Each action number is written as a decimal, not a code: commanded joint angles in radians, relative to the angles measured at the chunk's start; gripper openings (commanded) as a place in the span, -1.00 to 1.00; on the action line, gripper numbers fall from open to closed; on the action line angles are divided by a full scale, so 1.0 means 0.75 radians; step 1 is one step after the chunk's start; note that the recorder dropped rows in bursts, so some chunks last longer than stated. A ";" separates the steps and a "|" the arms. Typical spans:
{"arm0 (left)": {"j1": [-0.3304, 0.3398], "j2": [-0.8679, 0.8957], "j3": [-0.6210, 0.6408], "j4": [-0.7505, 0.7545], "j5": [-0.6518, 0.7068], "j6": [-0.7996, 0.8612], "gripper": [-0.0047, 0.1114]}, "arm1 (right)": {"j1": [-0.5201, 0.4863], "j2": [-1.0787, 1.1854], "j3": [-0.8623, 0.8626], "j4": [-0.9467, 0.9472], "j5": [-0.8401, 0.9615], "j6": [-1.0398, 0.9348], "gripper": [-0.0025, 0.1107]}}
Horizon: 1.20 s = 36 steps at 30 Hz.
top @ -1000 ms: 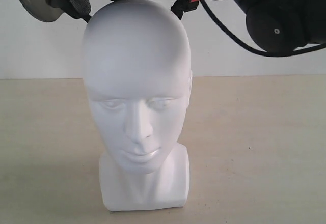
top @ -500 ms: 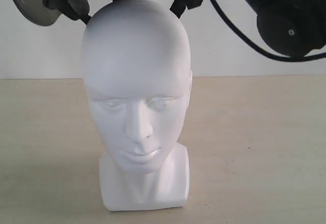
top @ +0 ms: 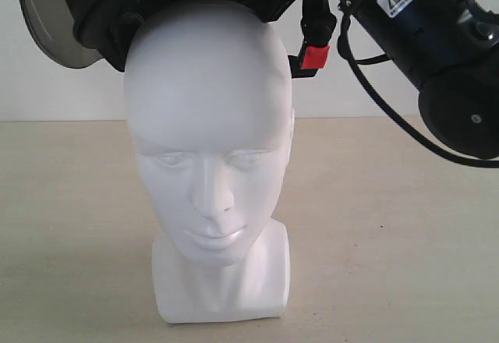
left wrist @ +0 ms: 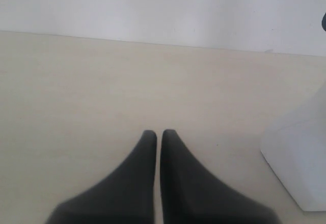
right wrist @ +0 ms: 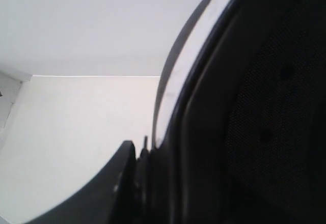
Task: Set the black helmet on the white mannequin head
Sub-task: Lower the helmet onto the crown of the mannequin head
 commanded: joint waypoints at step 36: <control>0.004 -0.005 0.005 0.002 -0.007 0.006 -0.84 | 0.001 -0.226 0.083 -0.145 0.022 0.022 -0.96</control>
